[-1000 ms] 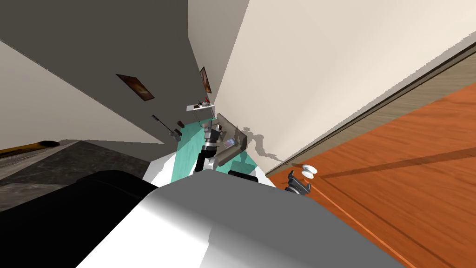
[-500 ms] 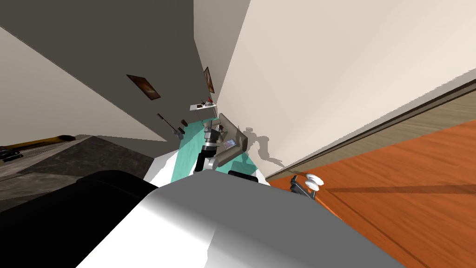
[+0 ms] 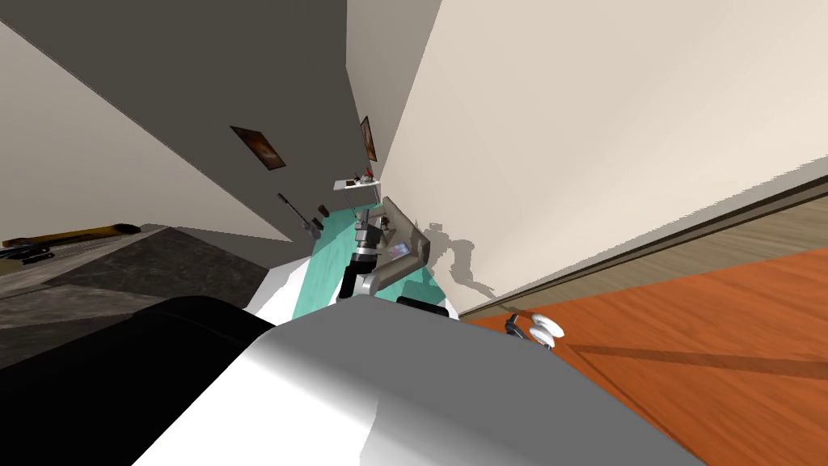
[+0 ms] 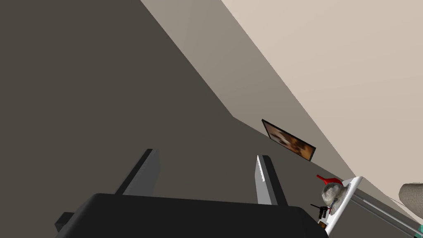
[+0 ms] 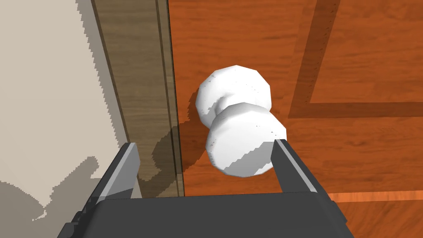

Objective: Pull the door open

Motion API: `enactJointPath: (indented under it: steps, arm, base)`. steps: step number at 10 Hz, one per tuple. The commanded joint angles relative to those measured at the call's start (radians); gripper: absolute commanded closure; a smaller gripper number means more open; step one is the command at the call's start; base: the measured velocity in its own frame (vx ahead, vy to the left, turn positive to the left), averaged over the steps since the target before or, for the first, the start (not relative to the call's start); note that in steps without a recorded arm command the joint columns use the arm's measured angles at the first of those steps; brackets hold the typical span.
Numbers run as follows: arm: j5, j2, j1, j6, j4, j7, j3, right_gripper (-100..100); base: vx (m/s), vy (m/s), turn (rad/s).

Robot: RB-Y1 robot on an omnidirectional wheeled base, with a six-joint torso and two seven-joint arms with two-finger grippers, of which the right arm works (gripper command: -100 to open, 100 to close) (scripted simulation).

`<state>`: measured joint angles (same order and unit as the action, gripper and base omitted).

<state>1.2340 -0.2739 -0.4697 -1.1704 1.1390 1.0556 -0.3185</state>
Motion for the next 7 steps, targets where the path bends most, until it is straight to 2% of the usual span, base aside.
enactJointPath:
  steps: [1,6,7]
  arm:
    - [0.001,-0.005,0.002,0.003,0.000,0.000,0.005,100]
    - [0.001,-0.005,0.002,0.003,0.000,0.000,0.005,100]
    - [0.002,-0.005,0.000,0.002,-0.001,-0.001,0.004,-100]
  base:
    - [-0.019,0.027,-0.048]
    - [-0.005,0.002,0.001]
    - [-0.065,0.126,-0.011]
